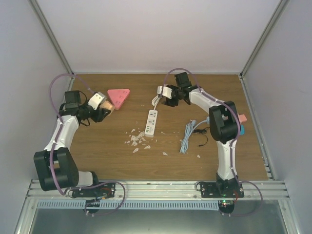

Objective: Pull the plug off the socket

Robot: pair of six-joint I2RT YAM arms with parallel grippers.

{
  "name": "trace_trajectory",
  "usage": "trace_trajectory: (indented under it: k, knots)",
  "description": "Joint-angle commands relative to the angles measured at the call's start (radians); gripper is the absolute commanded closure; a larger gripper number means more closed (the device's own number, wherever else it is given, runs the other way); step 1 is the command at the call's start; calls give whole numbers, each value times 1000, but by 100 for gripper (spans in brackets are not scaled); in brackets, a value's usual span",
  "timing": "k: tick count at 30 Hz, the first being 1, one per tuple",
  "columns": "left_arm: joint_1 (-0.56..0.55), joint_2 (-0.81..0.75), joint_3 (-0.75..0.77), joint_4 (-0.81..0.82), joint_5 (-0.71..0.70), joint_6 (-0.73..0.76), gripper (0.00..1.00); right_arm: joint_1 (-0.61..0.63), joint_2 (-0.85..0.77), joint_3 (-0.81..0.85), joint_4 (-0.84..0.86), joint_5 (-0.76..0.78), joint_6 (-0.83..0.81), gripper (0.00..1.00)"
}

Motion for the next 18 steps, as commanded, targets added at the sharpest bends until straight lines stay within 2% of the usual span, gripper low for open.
trace_trajectory:
  k: [1, 6, 10, 14, 18]
  knots:
    - [42, 16, -12, 27, 103, -1, 75, 27, 51, 8, 77, 150, -183, 33]
    - [75, 28, -30, 34, 119, 8, 75, 45, 86, 2, 169, 200, -243, 38]
    - [90, 36, -47, 46, 116, 16, 75, 62, 123, 3, 250, 254, -307, 39]
    - [102, 42, -59, 52, 111, 22, 75, 80, 173, 31, 272, 289, -388, 39]
    - [115, 46, -83, 64, 107, 21, 75, 92, 226, 46, 305, 334, -467, 44]
